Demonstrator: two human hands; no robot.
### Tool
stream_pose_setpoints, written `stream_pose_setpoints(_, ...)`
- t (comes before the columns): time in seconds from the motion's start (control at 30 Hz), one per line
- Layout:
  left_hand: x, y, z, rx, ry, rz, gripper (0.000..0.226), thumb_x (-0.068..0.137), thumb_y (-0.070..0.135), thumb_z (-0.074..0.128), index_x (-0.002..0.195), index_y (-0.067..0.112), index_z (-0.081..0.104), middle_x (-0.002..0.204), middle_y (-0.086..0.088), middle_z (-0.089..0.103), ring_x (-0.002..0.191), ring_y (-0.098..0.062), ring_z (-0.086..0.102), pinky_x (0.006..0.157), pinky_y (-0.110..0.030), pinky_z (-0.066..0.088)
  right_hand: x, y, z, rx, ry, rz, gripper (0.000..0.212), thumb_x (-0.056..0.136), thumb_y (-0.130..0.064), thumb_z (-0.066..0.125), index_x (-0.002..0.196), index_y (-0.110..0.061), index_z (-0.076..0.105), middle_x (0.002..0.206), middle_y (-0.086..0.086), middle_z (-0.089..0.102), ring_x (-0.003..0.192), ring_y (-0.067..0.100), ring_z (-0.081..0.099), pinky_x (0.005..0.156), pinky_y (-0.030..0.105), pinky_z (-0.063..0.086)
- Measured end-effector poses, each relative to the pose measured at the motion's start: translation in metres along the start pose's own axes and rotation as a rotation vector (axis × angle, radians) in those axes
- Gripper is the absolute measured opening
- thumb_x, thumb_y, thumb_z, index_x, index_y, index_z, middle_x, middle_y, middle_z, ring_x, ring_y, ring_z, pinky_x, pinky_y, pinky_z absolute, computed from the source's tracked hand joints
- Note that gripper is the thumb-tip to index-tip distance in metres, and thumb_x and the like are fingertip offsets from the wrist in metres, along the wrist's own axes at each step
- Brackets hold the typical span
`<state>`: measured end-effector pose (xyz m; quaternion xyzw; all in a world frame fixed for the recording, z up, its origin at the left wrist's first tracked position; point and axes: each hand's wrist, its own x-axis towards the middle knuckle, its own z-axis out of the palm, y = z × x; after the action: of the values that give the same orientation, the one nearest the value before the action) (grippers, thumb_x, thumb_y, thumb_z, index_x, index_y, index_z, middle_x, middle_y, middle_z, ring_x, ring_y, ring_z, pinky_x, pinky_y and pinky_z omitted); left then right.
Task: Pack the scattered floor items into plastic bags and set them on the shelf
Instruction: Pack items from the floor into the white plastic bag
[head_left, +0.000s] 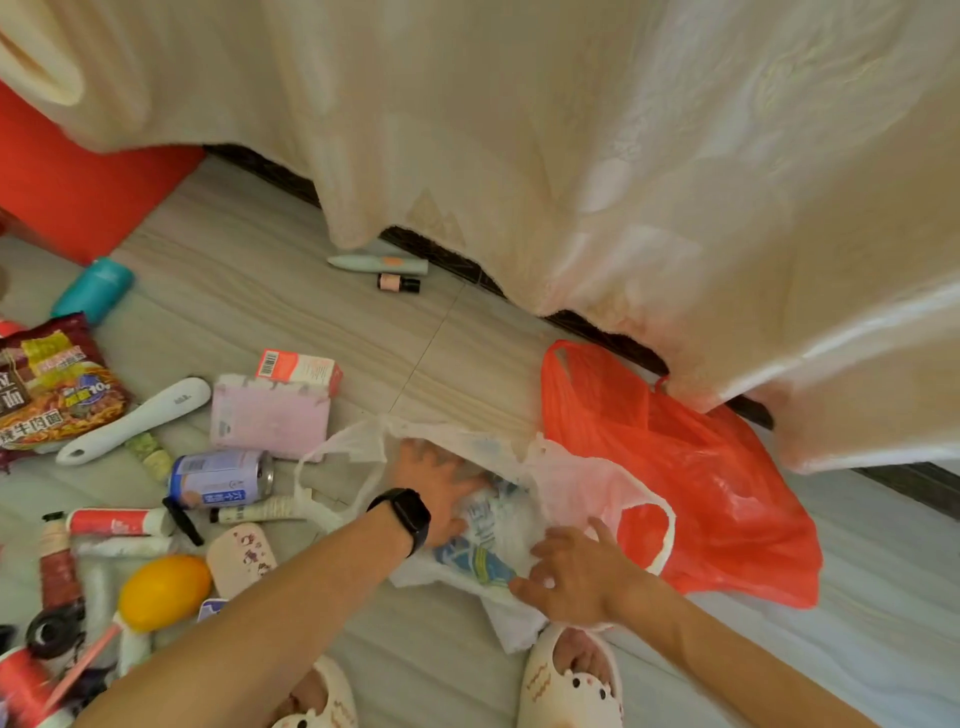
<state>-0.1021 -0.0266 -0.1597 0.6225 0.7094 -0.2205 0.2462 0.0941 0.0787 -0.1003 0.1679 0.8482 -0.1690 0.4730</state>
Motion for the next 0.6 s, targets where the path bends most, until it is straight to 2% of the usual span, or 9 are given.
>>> stream_pose_setpoints(0.1,-0.007,-0.029,-0.023,0.103,-0.028,-0.25,0.079,0.093,0.066,0.035,0.152,0.042,-0.01,0.164,0.002,-0.005,0.147,-0.042,0.003,0.103,-0.078,0.002,-0.005,0.005,-0.007,-0.029,0.059,-0.004,0.073,0.091,-0.074,0.013,0.121,-0.035,0.067,0.164,-0.011,0.007,0.149,0.015,-0.015,0.115,0.056,-0.016)
stream_pose_setpoints(0.2,-0.014,-0.061,-0.038,-0.04,-0.09,-0.414,0.082,0.091,0.068,0.039,0.156,0.034,0.001,0.164,-0.002,0.002,0.148,-0.038,0.009,0.109,-0.072,0.01,-0.007,0.012,-0.026,-0.02,0.1,0.006,0.078,0.091,-0.075,0.011,0.119,-0.031,0.069,0.163,-0.011,0.001,0.15,0.014,-0.01,0.118,0.05,-0.012)
stream_pose_setpoints(0.27,-0.02,-0.065,-0.044,0.029,-0.174,-0.359,0.071,0.094,0.057,0.046,0.154,0.029,0.021,0.161,-0.005,0.021,0.145,-0.035,0.024,0.113,-0.061,0.019,-0.004,0.014,-0.038,-0.059,0.076,0.055,0.078,0.092,-0.073,0.012,0.118,-0.027,0.07,0.161,-0.009,0.022,0.151,0.018,0.007,0.119,0.052,0.003)
stream_pose_setpoints(0.3,-0.024,-0.058,-0.047,0.087,-0.18,-0.288,0.058,0.096,0.049,0.046,0.148,0.026,0.035,0.154,-0.006,0.034,0.139,-0.033,0.035,0.111,-0.055,0.027,-0.002,0.015,-0.042,-0.068,0.105,0.068,0.075,0.093,-0.07,0.015,0.115,-0.026,0.071,0.152,-0.007,0.04,0.146,0.022,0.025,0.116,0.052,0.016)
stream_pose_setpoints(0.37,-0.034,-0.036,-0.049,0.167,-0.059,-0.085,0.038,0.098,0.031,0.048,0.134,0.019,0.051,0.136,-0.009,0.05,0.122,-0.031,0.05,0.099,-0.045,0.038,0.0,0.012,-0.048,-0.09,0.261,0.046,0.061,0.096,-0.061,0.022,0.112,-0.025,0.068,0.124,-0.005,0.063,0.119,0.024,0.056,0.101,0.044,0.037)
stream_pose_setpoints(0.43,-0.047,-0.016,-0.047,0.164,0.117,0.11,0.032,0.094,0.018,0.05,0.126,0.015,0.053,0.122,-0.01,0.054,0.11,-0.031,0.052,0.088,-0.041,0.039,0.003,0.005,-0.049,-0.203,0.496,-0.023,0.039,0.094,-0.05,0.04,0.103,-0.024,0.067,0.103,-0.004,0.068,0.097,0.027,0.062,0.085,0.039,0.04)
stream_pose_setpoints(0.5,-0.052,-0.009,-0.041,0.193,0.251,0.201,0.03,0.092,0.014,0.051,0.121,0.015,0.058,0.113,-0.008,0.057,0.107,-0.031,0.052,0.088,-0.041,0.038,0.011,-0.001,-0.045,-0.345,0.692,-0.075,0.012,0.074,-0.033,0.071,0.073,-0.022,0.066,0.071,-0.005,0.062,0.071,0.026,0.056,0.068,0.036,0.036)
stream_pose_setpoints(0.53,-0.053,-0.011,-0.038,0.217,0.29,0.196,0.03,0.09,0.014,0.052,0.12,0.016,0.06,0.111,-0.007,0.059,0.108,-0.03,0.052,0.092,-0.042,0.038,0.016,-0.003,-0.043,-0.361,0.747,-0.106,0.014,0.063,-0.027,0.077,0.064,-0.022,0.064,0.063,-0.006,0.058,0.066,0.024,0.052,0.064,0.035,0.033)
stream_pose_setpoints(0.6,-0.046,-0.02,-0.03,0.226,0.302,0.154,0.035,0.09,0.013,0.052,0.124,0.017,0.059,0.115,-0.008,0.058,0.116,-0.031,0.048,0.106,-0.048,0.031,0.028,-0.003,-0.042,-0.384,0.723,-0.166,0.011,0.066,-0.028,0.074,0.076,-0.024,0.071,0.081,-0.005,0.068,0.082,0.025,0.057,0.072,0.037,0.034)
